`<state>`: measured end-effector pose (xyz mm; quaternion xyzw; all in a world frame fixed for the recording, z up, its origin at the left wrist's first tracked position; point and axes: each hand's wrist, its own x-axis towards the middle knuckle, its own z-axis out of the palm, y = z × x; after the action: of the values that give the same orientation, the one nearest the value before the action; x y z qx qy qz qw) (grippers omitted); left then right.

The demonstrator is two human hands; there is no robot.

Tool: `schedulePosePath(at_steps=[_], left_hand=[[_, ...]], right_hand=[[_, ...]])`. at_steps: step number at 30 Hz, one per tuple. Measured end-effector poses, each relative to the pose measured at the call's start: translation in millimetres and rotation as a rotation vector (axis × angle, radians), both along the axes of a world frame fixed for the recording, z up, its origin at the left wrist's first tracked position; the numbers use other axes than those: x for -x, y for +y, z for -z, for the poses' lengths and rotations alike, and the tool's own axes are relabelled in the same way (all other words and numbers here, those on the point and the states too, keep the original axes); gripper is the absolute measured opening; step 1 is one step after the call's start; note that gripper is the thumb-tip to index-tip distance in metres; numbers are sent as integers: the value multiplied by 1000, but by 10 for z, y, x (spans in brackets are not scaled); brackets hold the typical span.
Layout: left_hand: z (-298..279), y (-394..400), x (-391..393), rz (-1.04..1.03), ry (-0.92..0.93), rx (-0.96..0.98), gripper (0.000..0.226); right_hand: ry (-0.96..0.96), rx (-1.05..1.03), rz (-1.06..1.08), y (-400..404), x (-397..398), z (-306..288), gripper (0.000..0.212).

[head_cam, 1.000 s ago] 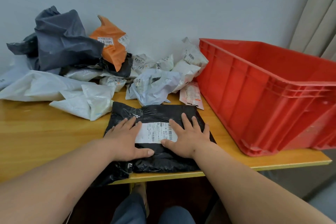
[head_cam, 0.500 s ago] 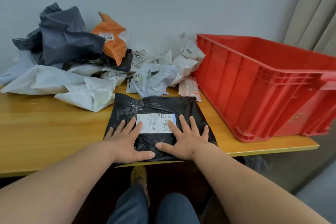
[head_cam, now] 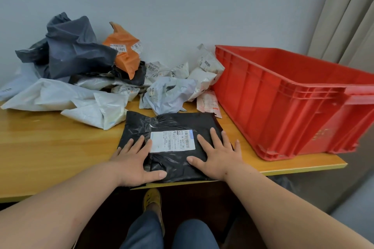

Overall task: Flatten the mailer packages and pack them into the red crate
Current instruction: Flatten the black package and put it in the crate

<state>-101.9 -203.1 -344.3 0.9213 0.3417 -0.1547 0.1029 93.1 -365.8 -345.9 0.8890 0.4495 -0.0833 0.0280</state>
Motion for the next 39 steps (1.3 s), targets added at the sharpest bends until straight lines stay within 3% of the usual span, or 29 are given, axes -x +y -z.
schedulePosePath(at_steps=[11, 16, 20, 24, 29, 33, 39], left_hand=[[-33, -43, 3, -14, 35, 10, 143], [-124, -6, -170, -64, -99, -122, 111], [-27, 50, -267, -25, -17, -66, 107], [-105, 135, -322, -3, 30, -83, 101], [-253, 260, -476, -3, -68, -212, 63], [-226, 374, -575, -36, -83, -246, 58], [-137, 526, -661, -6, -200, -244, 50]], right_hand=[[37, 49, -4, -23, -27, -13, 91], [-52, -60, -87, 164, -1, -155, 83], [41, 11, -117, 265, 15, -61, 78], [32, -44, -121, 353, -41, -105, 66], [-103, -145, -109, 545, -74, -231, 57], [-115, -190, -37, 687, -221, -242, 64], [77, -20, -8, 680, -443, -19, 79]])
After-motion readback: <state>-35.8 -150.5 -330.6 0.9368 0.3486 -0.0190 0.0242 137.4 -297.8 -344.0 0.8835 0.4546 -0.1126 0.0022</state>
